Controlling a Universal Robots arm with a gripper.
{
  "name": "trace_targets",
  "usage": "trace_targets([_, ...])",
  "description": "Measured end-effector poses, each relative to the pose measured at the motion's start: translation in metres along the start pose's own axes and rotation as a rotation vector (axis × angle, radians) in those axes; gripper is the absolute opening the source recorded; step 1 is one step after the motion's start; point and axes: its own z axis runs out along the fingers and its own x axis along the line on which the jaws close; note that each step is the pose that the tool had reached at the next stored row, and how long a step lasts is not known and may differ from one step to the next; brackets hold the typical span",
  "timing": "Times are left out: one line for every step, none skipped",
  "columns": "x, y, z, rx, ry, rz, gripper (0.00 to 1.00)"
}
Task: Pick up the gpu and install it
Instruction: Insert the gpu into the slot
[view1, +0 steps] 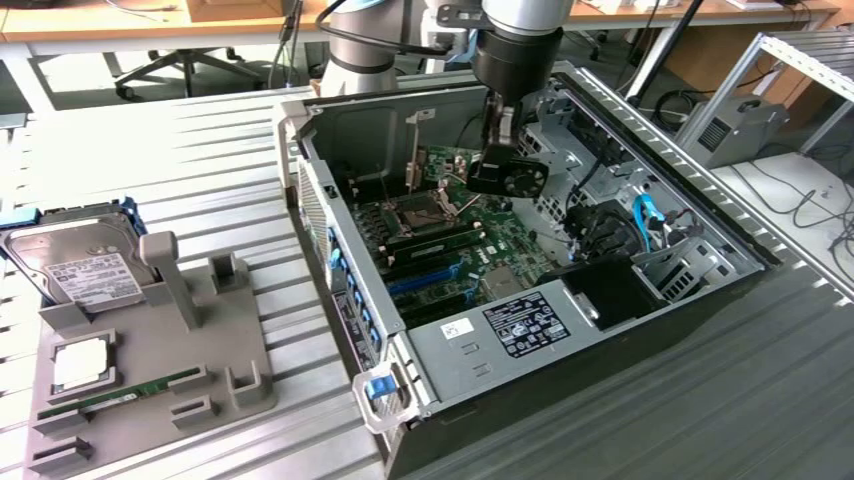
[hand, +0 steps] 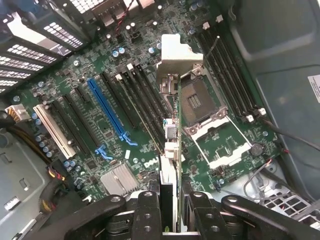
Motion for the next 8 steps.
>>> trace_targets([0.0000,0.0000,0.0000,-0.0001,-0.0004,-0.006,0.27])
trace_targets([0.0000,0.0000,0.0000,-0.0003,-0.0007,-0.012,0.27])
trace_targets([0.0000,0.0000,0.0000,-0.0004,-0.0010,-0.018,0.27])
trace_targets([0.0000,0.0000,0.0000,-0.0005,-0.0014,-0.025,0.27])
trace_targets([0.0000,0.0000,0.0000,-0.0006,-0.0016,-0.032,0.27])
trace_targets([0.0000,0.0000,0.0000,-0.0007,-0.0019,-0.041,0.27])
trace_targets([0.0000,0.0000,0.0000,-0.0008,-0.0023,-0.051,0.27])
trace_targets([0.0000,0.0000,0.0001,-0.0010,-0.0029,-0.062,0.27])
